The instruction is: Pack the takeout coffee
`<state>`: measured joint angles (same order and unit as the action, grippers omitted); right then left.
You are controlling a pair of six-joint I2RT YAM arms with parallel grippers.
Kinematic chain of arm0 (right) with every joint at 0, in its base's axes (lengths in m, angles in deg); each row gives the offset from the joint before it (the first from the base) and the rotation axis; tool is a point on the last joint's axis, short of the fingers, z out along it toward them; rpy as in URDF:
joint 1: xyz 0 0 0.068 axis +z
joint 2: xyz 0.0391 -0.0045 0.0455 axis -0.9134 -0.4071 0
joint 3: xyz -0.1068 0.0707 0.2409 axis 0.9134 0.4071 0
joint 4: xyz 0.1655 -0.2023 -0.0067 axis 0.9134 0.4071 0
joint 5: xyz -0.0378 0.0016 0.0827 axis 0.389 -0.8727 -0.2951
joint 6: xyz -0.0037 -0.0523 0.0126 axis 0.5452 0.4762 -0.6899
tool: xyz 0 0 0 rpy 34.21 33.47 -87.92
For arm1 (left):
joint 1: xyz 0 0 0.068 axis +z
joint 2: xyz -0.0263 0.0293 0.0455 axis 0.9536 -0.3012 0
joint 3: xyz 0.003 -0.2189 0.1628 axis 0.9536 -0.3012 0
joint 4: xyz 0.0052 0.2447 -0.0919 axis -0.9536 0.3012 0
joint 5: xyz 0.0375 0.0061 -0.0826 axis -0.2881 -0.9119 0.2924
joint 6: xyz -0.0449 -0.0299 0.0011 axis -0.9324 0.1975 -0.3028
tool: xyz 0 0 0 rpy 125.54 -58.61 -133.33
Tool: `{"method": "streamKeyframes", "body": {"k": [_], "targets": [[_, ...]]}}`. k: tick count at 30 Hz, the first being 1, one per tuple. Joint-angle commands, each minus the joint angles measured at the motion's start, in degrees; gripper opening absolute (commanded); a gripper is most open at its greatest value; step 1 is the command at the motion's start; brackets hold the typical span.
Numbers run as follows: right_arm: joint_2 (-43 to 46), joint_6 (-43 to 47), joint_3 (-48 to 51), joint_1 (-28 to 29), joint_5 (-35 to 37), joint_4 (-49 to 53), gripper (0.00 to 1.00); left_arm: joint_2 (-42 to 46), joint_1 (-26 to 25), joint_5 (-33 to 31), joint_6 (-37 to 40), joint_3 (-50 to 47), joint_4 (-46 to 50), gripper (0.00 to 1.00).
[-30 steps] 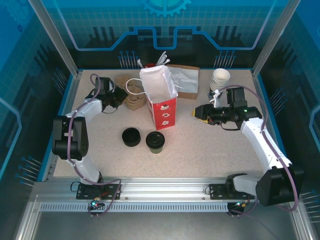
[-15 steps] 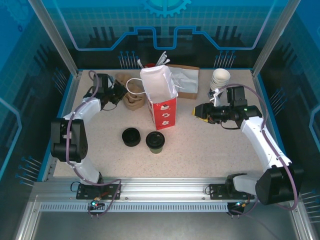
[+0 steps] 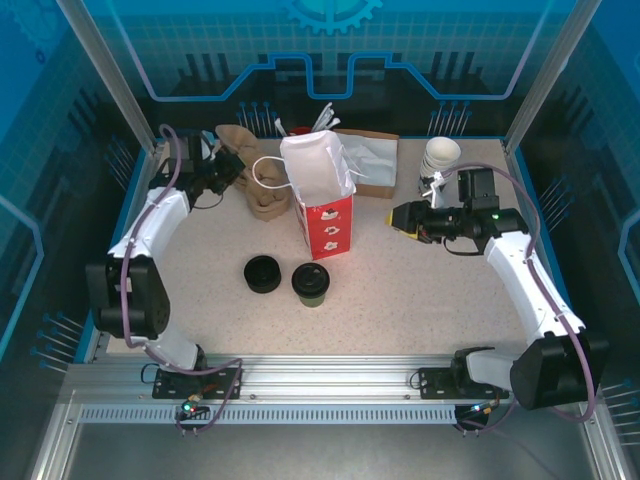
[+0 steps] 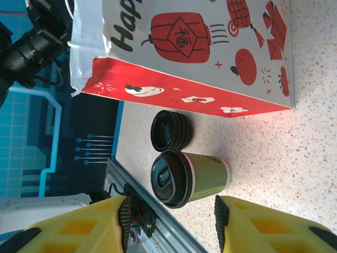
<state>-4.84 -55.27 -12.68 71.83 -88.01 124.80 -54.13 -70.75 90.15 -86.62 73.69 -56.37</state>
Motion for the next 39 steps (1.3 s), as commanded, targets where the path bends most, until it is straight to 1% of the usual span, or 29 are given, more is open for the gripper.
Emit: {"method": "streamKeyframes", "body": {"k": [1,6,9,10,13,16,20,22,25,29,31,36,39], "targets": [[0.92,0.25,-2.38,-1.17,-2.20,0.83,0.49,5.42,0.87,-3.56,4.10,4.03,8.18,0.01],[2.27,-0.24,-3.94,-1.11,-2.84,-0.19,0.49,11.54,0.96,-10.02,8.48,7.52,17.43,0.00],[3.03,-1.21,-5.51,-1.16,-4.36,-1.41,0.49,15.02,0.98,-13.91,11.67,8.49,21.11,0.00],[3.26,-1.53,-6.03,-1.07,-4.66,-1.75,0.49,16.02,1.00,-14.28,12.42,8.91,22.28,0.00],[3.92,-2.83,-7.88,-0.88,-5.99,-4.11,0.49,20.50,0.92,-12.34,13.62,9.08,23.69,0.00],[4.49,-4.32,-9.56,-0.01,-6.86,-7.54,0.49,25.04,0.81,-7.78,14.11,8.93,23.02,0.00],[4.56,-9.02,-10.14,1.64,-10.04,-16.21,0.50,29.10,0.16,2.91,13.98,8.91,20.52,0.00],[4.19,-8.96,-11.26,3.30,-10.57,-18.10,0.51,30.71,-1.00,8.30,13.27,8.66,18.49,0.00],[3.71,-9.02,-12.31,6.07,-12.07,-22.45,0.54,32.79,-3.28,13.95,11.34,7.29,13.96,0.00],[2.83,-6.47,-14.42,10.14,-11.85,-24.21,0.56,34.89,-5.93,21.37,6.80,3.45,4.70,0.00],[2.02,-5.26,-15.87,12.48,-11.86,-24.56,0.56,35.89,-7.42,23.52,4.07,0.52,-0.78,0.00],[0.24,-2.93,-19.41,17.09,-12.58,-24.21,0.56,37.54,-10.85,26.70,0.01,-5.70,-11.52,0.00],[-0.16,-1.33,-20.79,18.72,-12.56,-23.57,0.56,37.88,-12.97,27.89,-1.13,-7.75,-15.03,0.00]]}}
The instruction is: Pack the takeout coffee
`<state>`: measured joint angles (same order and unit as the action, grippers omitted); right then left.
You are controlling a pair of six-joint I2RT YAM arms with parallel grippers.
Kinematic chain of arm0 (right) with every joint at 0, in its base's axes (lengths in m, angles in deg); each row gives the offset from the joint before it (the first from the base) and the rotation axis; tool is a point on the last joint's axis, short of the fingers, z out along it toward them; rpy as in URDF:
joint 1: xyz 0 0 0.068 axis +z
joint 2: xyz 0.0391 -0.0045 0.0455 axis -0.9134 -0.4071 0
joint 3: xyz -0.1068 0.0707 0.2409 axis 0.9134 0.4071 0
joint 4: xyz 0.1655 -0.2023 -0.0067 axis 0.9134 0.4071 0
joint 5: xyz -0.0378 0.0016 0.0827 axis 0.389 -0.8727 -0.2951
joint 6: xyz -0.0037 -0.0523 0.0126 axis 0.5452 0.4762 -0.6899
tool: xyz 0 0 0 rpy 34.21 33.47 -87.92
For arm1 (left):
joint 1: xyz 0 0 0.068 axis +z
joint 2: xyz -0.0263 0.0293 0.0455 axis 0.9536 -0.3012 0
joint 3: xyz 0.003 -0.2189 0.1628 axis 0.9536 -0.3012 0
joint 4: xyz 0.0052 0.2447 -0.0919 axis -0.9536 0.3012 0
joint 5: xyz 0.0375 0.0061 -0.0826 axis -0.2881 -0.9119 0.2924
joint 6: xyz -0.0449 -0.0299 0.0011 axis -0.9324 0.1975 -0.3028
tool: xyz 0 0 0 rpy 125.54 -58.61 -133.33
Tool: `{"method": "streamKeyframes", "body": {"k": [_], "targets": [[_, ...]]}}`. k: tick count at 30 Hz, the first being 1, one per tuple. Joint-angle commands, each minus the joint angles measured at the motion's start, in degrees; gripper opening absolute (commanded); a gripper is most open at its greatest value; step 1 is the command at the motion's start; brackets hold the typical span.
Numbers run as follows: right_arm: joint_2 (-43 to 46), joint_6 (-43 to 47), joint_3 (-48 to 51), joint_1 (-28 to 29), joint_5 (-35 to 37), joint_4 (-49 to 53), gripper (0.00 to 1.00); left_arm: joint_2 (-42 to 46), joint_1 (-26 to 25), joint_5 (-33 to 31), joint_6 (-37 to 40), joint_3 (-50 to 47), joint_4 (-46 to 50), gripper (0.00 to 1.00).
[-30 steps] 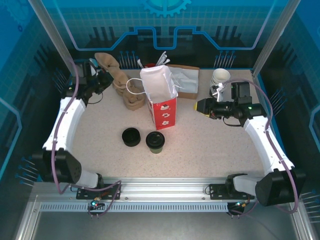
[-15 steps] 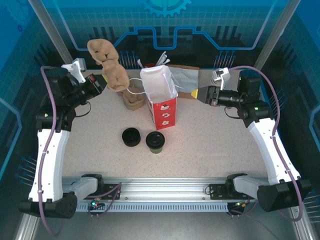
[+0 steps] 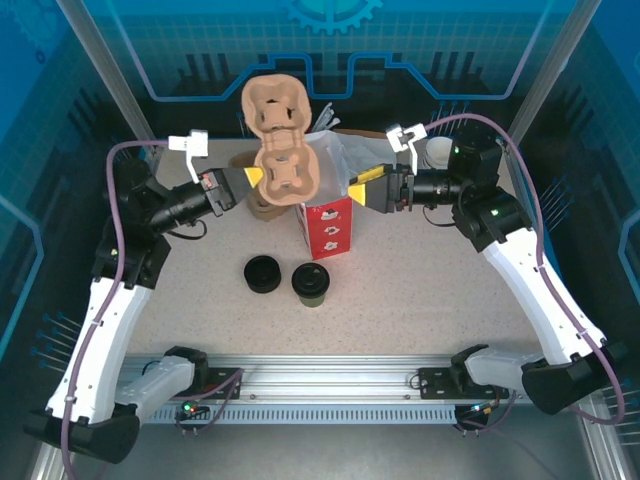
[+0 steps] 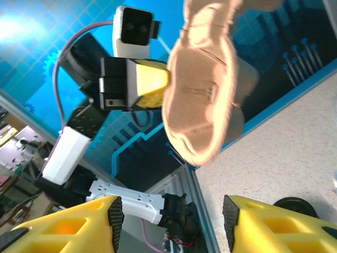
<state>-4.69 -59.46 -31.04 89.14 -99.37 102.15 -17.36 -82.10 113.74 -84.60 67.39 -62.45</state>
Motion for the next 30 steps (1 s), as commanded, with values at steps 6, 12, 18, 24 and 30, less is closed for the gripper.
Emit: {"method": "streamKeyframes", "body": {"k": [6,12,18,24,30], "targets": [[-0.38,3.63,-2.42,1.71,0.22,-0.56,0.56,0.95,-4.02,4.95,-4.28,-3.04,-11.98,0.00],[-0.31,4.27,-2.27,2.24,0.73,-0.69,0.56,0.26,-5.64,5.23,-4.29,-3.42,-12.86,0.00],[-0.67,4.40,-2.28,3.14,-1.18,-1.87,0.51,-0.33,-6.87,5.18,-4.28,-3.99,-13.97,0.00],[-0.93,4.64,-2.06,3.15,-1.51,-2.66,0.32,-1.29,-7.64,5.05,-4.29,-3.99,-13.95,0.00],[-1.17,4.89,-1.96,3.15,-1.53,-2.11,0.09,-2.13,-8.30,5.06,-4.07,-3.68,-13.48,0.00]]}}
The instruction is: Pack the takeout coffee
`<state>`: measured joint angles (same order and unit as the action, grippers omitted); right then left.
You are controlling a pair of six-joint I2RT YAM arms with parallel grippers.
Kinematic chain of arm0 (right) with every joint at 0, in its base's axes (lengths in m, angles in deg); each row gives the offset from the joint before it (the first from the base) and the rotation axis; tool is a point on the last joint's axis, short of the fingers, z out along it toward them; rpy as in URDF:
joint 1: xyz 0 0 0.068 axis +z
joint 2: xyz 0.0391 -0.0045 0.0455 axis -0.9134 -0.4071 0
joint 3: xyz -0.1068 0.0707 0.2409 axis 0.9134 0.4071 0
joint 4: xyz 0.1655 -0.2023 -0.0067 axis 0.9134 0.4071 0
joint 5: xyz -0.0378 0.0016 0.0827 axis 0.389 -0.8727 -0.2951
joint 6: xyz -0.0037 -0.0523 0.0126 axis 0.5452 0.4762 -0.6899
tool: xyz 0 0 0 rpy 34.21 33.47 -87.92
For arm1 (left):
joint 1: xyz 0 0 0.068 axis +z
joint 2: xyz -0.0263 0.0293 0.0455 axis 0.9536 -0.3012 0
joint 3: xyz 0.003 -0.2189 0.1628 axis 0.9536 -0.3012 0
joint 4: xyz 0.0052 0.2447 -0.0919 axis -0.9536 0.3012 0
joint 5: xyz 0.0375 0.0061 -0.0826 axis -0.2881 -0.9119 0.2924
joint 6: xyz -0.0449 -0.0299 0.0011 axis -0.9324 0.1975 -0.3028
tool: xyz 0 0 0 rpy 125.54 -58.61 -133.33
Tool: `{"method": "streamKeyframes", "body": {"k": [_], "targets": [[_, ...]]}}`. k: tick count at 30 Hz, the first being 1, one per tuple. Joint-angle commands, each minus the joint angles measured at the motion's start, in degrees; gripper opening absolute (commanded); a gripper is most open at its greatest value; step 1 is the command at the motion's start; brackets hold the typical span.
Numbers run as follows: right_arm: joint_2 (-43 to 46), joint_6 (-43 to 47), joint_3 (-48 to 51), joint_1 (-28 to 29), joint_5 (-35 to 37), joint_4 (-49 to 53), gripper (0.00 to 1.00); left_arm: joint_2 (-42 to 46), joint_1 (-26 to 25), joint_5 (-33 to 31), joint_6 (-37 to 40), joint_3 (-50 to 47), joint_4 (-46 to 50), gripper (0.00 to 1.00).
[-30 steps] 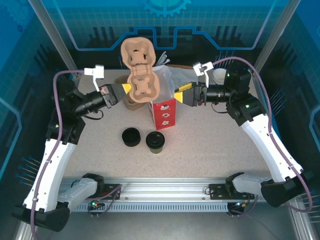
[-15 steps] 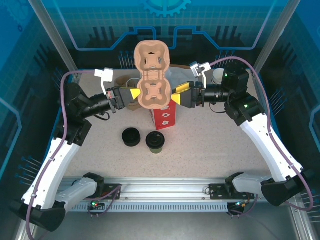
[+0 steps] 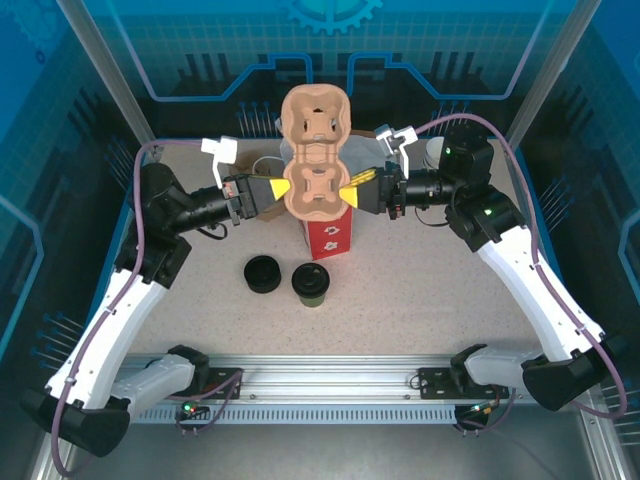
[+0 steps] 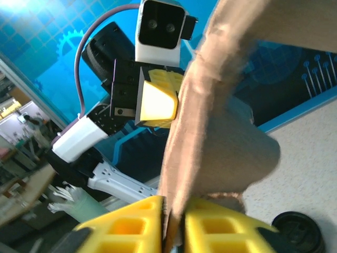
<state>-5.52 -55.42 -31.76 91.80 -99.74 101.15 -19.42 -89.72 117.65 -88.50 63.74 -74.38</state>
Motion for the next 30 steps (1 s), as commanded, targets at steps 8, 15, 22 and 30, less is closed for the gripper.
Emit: {"method": "streamKeyframes", "body": {"k": [8,15,22,30], "targets": [[0.55,3.67,-3.17,-0.89,3.77,8.65,0.00,0.01,-0.78,-1.37,8.24,3.33,7.20,0.47],[1.31,5.84,-6.30,-6.14,8.59,25.35,0.00,-0.67,-0.83,-7.55,25.15,12.10,23.42,0.69],[-0.38,9.77,-10.75,-8.16,11.84,42.29,0.00,-4.42,-2.24,-8.94,38.41,20.12,31.56,0.67],[-2.24,14.14,-13.62,-7.64,10.81,52.20,0.00,-12.88,-14.23,-20.34,54.73,29.21,42.21,0.66]]}}
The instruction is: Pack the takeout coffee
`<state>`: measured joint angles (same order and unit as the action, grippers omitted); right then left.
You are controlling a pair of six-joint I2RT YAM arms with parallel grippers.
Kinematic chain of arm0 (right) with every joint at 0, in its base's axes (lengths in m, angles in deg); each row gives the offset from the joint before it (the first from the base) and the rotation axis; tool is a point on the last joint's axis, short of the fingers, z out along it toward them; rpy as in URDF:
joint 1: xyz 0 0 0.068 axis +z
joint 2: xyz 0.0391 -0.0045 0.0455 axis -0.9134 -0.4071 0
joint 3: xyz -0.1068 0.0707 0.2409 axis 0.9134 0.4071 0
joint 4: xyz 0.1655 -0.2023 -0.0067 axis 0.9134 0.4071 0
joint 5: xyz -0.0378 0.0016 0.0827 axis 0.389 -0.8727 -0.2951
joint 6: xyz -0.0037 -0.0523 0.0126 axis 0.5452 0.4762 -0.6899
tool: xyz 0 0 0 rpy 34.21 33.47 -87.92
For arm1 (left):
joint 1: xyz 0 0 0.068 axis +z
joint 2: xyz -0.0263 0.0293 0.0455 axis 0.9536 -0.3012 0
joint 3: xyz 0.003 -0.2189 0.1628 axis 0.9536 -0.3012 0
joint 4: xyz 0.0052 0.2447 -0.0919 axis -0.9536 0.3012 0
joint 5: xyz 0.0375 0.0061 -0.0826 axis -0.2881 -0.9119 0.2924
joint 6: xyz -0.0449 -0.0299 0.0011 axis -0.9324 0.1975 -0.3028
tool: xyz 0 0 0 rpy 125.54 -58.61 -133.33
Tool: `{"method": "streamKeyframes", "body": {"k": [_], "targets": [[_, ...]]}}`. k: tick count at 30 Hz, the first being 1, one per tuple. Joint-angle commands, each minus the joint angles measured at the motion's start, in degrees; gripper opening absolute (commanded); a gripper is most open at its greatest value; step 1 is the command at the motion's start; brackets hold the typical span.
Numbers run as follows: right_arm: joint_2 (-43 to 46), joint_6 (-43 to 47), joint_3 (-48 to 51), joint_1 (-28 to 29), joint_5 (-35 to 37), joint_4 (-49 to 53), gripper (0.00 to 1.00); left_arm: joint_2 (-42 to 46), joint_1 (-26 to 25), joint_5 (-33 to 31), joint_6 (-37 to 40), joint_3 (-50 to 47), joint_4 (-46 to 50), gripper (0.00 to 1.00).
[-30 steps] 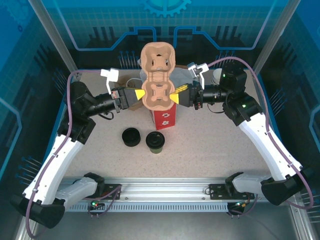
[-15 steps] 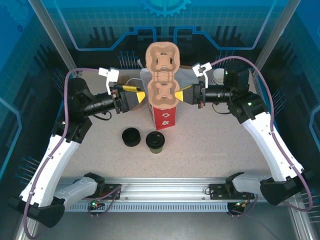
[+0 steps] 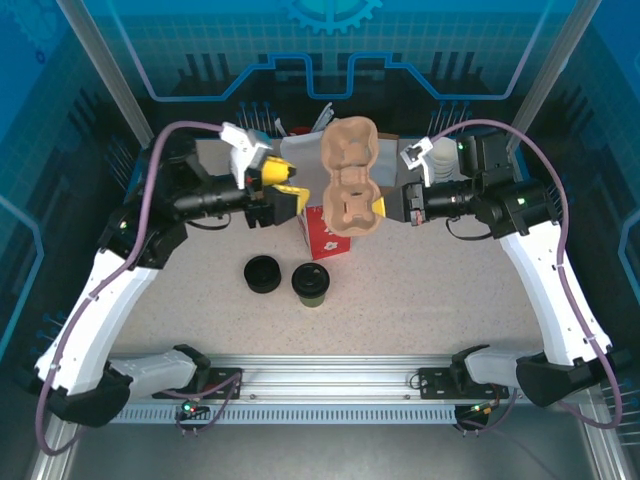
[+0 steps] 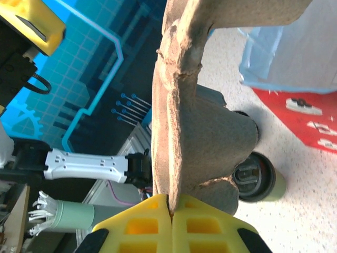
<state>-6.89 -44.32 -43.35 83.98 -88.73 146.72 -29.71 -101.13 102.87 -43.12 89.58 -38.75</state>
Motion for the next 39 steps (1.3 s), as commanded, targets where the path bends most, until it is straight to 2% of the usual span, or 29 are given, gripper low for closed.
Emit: {"method": "streamKeyframes", "body": {"k": [1,7,18,26,30,34,39], "targets": [[-1.09,3.54,-2.26,0.43,-0.25,7.55,0.00,-4.16,-4.53,-7.64,11.32,4.72,8.15,0.66],[-2.55,5.86,-2.91,2.14,-0.21,11.27,0.00,-11.87,-11.66,-15.54,20.82,10.52,14.83,0.66],[-3.47,8.24,0.08,4.04,-1.67,12.19,0.00,-15.93,-12.64,-20.00,29.91,10.40,16.53,0.66],[-3.82,8.39,1.51,4.83,-2.20,11.59,0.00,-18.41,-13.50,-20.27,32.00,9.80,16.72,0.60],[-3.91,8.55,1.86,4.94,-2.29,11.55,0.00,-19.37,-13.60,-20.32,32.08,9.67,16.67,0.53],[-4.00,8.53,1.95,4.98,-2.33,11.37,0.00,-19.77,-13.54,-20.30,32.26,8.95,16.62,0.51],[-3.92,8.50,1.81,4.94,-1.90,11.11,0.00,-19.80,-13.57,-20.30,32.45,8.64,16.63,0.43]]}}
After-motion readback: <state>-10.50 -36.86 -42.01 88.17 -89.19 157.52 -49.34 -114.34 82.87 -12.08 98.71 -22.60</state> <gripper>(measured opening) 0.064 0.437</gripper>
